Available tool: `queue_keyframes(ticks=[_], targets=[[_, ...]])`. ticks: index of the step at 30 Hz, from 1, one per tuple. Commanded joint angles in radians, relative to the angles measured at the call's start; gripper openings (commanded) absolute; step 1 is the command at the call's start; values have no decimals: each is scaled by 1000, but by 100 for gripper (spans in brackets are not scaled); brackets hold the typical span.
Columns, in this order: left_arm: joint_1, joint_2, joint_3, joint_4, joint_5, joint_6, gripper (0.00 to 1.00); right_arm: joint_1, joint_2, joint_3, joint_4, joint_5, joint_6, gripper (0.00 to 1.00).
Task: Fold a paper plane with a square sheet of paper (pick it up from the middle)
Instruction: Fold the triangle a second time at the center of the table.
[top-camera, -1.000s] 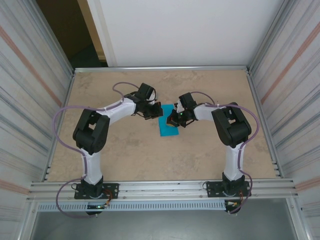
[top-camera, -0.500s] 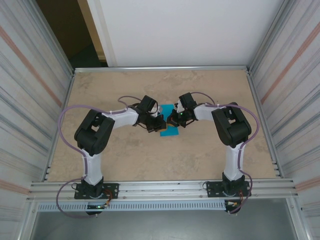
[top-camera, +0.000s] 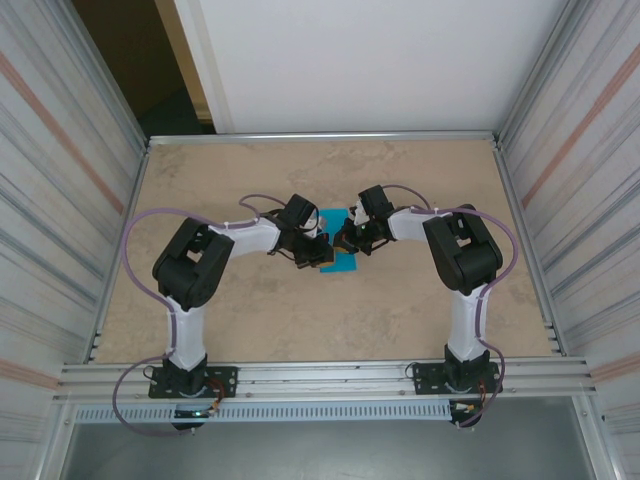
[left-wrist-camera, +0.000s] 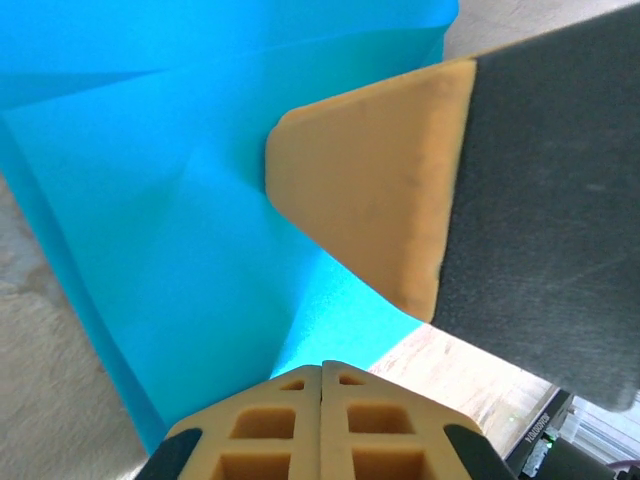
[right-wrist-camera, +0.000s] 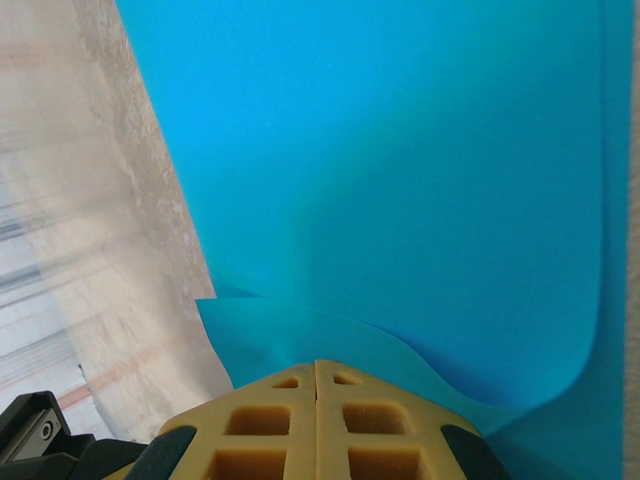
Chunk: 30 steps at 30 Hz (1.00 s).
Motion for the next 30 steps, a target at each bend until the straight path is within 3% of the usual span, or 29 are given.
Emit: queue_keyframes(ticks=[1, 30], targets=[[-5, 12, 29, -49, -29, 37, 3, -6, 86, -53, -113, 121, 27, 1], [-3, 16, 29, -133, -105, 102, 2, -10, 83, -58, -116, 124, 22, 1]])
